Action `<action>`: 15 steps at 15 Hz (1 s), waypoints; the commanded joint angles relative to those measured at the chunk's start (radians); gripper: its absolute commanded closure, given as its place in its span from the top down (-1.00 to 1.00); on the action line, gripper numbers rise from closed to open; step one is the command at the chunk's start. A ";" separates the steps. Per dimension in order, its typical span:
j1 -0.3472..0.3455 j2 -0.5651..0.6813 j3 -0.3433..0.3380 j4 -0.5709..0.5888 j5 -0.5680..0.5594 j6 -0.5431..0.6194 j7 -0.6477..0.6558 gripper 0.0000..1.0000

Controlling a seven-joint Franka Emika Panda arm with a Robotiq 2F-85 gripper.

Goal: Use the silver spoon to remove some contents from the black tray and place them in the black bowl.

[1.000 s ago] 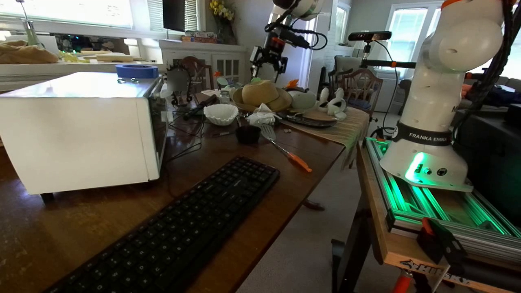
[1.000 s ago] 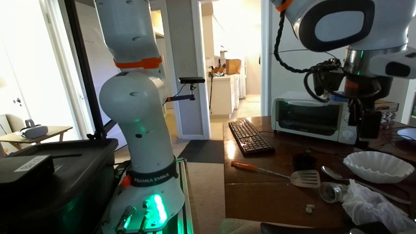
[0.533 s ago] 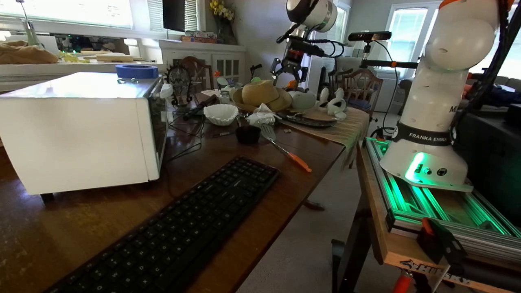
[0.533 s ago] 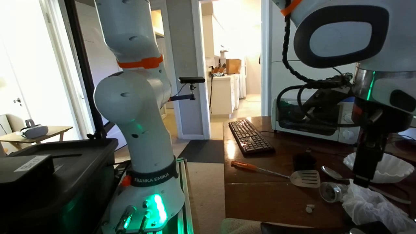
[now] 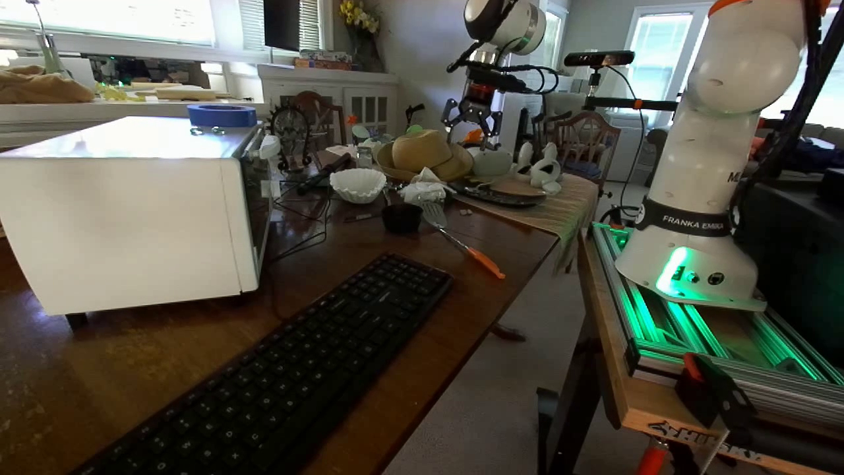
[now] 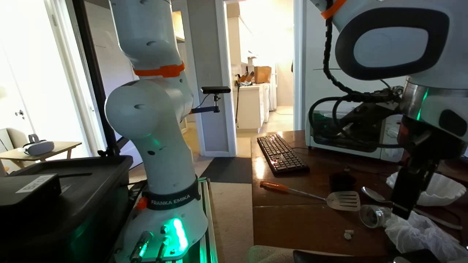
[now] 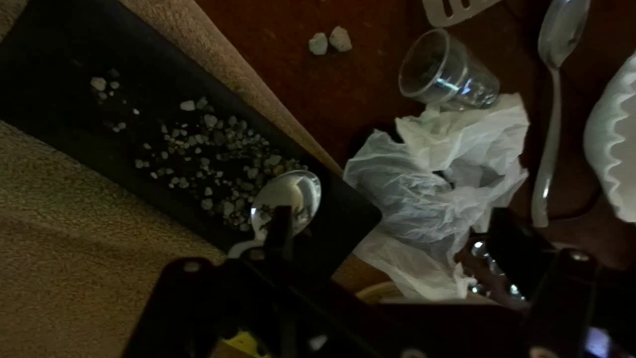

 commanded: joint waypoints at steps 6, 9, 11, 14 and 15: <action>-0.044 0.093 -0.062 -0.007 -0.034 0.098 0.225 1.00; -0.050 0.120 -0.083 -0.008 -0.040 0.164 0.312 1.00; -0.047 0.138 -0.093 -0.011 -0.052 0.179 0.368 1.00; -0.036 0.177 -0.098 -0.010 -0.060 0.190 0.451 1.00; -0.037 0.189 -0.096 -0.004 -0.051 0.184 0.455 1.00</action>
